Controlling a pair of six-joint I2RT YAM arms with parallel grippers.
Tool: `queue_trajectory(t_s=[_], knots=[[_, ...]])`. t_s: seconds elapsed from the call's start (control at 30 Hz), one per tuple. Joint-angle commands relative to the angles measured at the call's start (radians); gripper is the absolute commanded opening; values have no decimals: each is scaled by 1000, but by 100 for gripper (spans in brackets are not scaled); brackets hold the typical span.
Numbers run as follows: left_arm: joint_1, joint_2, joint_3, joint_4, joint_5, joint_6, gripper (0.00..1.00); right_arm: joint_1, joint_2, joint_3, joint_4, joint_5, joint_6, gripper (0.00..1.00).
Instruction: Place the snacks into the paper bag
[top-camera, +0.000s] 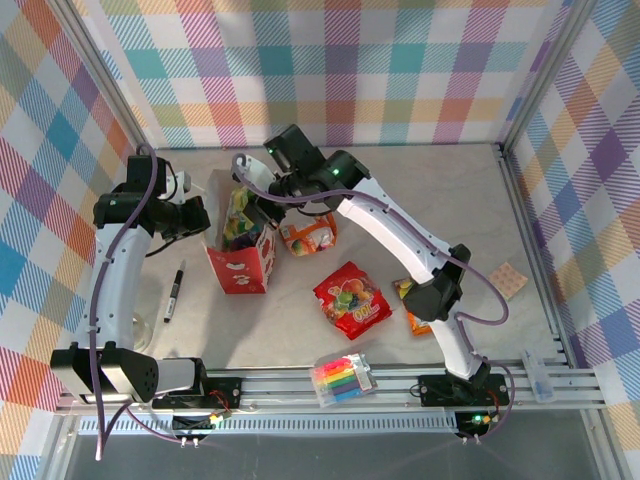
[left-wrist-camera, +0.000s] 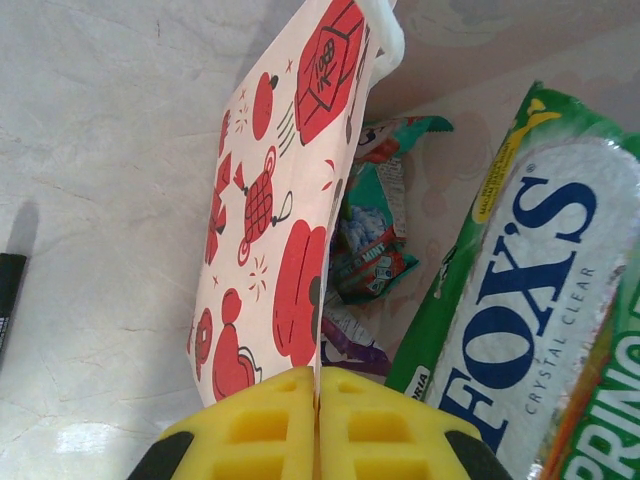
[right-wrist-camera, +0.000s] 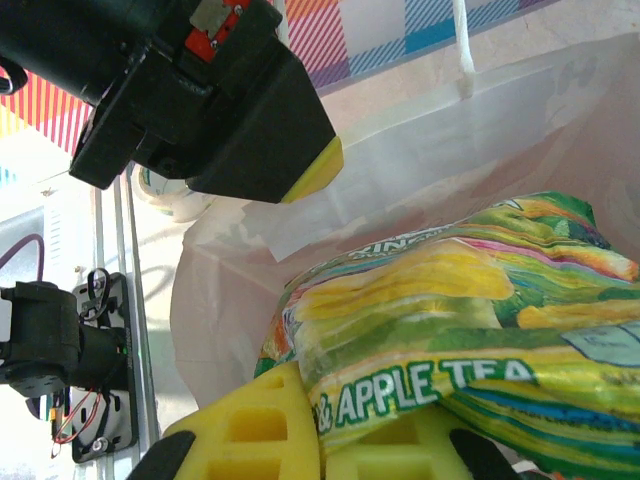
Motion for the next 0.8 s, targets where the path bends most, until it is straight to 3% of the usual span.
queue_trajectory(t_s=[0.0, 0.17, 0.23, 0.37, 0.77], knots=[[14, -8, -15, -26, 21, 22, 5, 10, 13, 34, -2, -46, -8, 10], [14, 4, -14, -24, 19, 22, 5, 15, 24, 34, 6, -22, 0, 31], [14, 9, -15, -23, 21, 21, 5, 15, 23, 34, 9, -16, 4, 44], [14, 11, -14, -18, 25, 18, 5, 16, 15, 34, 12, 3, 12, 52], [14, 10, -13, -20, 22, 19, 6, 17, -125, -70, 15, 74, 5, 50]])
